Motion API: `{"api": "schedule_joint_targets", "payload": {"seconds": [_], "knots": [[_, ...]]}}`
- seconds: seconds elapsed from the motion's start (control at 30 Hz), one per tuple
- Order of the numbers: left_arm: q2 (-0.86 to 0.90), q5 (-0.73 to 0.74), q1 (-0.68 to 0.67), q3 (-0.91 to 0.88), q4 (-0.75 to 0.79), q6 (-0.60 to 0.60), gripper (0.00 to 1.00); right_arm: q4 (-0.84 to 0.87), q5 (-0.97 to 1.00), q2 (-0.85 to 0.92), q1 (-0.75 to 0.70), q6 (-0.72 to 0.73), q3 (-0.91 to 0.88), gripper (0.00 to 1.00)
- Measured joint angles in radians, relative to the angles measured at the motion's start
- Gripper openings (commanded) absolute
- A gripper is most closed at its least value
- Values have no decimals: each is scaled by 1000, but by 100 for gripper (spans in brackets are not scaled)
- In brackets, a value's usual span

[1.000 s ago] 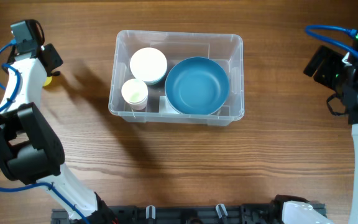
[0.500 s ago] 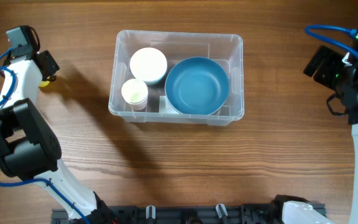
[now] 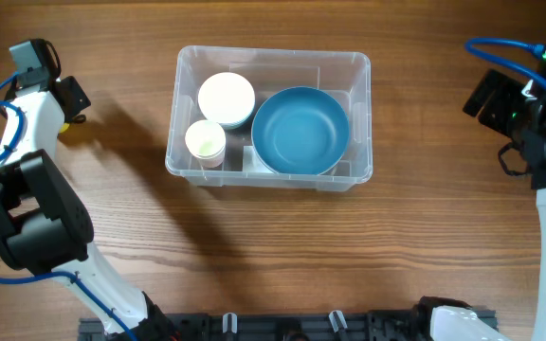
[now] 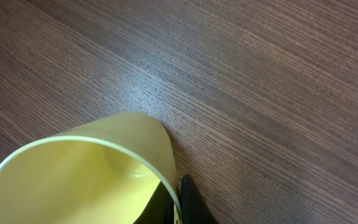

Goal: Pack container
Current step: 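Return the left gripper and grasp the yellow cup, then carry the yellow cup into the box and stack it on the cups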

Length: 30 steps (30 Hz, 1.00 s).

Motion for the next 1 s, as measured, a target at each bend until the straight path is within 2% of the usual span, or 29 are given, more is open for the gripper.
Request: {"api": "schedule_joint_targets", "payload": {"seconds": [0.37,0.6,0.8,1.0], "knots": [[-20,0,-9,0,-20,0,4,0,0,0,0,0,0,100],[-190,0,-83,0,-97,0,4,0,0,0,0,0,0,100],[-419,3,-248,0,-242,-4,4,0,0,0,0,0,0,100],[-552,13,-446,0,-420,-48,4,0,0,0,0,0,0,100]]}}
